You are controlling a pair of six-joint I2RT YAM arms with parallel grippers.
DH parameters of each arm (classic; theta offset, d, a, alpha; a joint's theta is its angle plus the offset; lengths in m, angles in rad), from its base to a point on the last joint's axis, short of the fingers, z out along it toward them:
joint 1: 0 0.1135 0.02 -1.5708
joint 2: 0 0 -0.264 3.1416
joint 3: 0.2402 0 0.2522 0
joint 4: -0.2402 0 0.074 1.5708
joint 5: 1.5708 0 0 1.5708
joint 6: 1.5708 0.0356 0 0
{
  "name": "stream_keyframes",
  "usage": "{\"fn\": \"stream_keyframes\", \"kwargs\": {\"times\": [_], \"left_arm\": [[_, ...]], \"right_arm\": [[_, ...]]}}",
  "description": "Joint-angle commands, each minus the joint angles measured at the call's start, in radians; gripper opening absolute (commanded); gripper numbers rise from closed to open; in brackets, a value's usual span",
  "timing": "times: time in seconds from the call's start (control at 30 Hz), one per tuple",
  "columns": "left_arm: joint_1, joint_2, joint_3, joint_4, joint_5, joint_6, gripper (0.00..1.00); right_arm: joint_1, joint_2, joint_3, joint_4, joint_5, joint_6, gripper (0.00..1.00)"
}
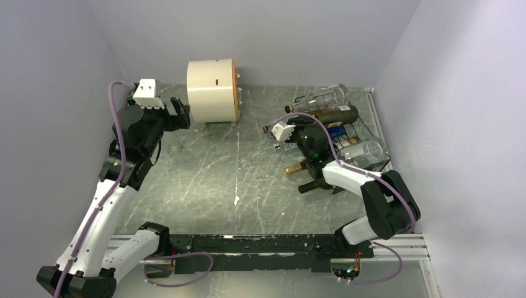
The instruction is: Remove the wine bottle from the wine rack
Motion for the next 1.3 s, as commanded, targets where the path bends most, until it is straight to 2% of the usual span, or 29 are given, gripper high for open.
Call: {"fn": "stream_keyframes", "kwargs": {"times": [0.0, 0.3, 0.77, 0.87, 1.1, 1.27], "left_arm": [[0.008, 0.0, 0.004, 0.03, 0.026, -0.011, 0.93], [0.012, 0.007, 0.004, 0.027, 0.023, -0.011, 0.93], [0.038, 0.016, 0.009, 0.023, 0.033, -0.019, 0.93], [0.04, 0.015, 0.011, 0.02, 0.024, -0.015, 0.93], [0.041, 0.007, 0.012, 0.016, 0.019, -0.015, 0.93], [0.041, 0.007, 0.012, 0.017, 0.02, -0.015, 0.93]], "right_arm": [[-0.006, -0.057, -0.025, 0.018, 0.015, 0.129, 0.19], [-0.004, -0.162, 0.007, -0.048, 0.024, 0.177, 0.0], [0.009, -0.267, 0.085, -0.113, 0.027, 0.262, 0.0], [0.009, -0.28, 0.126, -0.169, 0.017, 0.28, 0.0], [0.108, -0.31, 0.208, -0.273, 0.082, 0.282, 0.0], [0.152, -0.339, 0.22, -0.288, 0.151, 0.31, 0.0]]}}
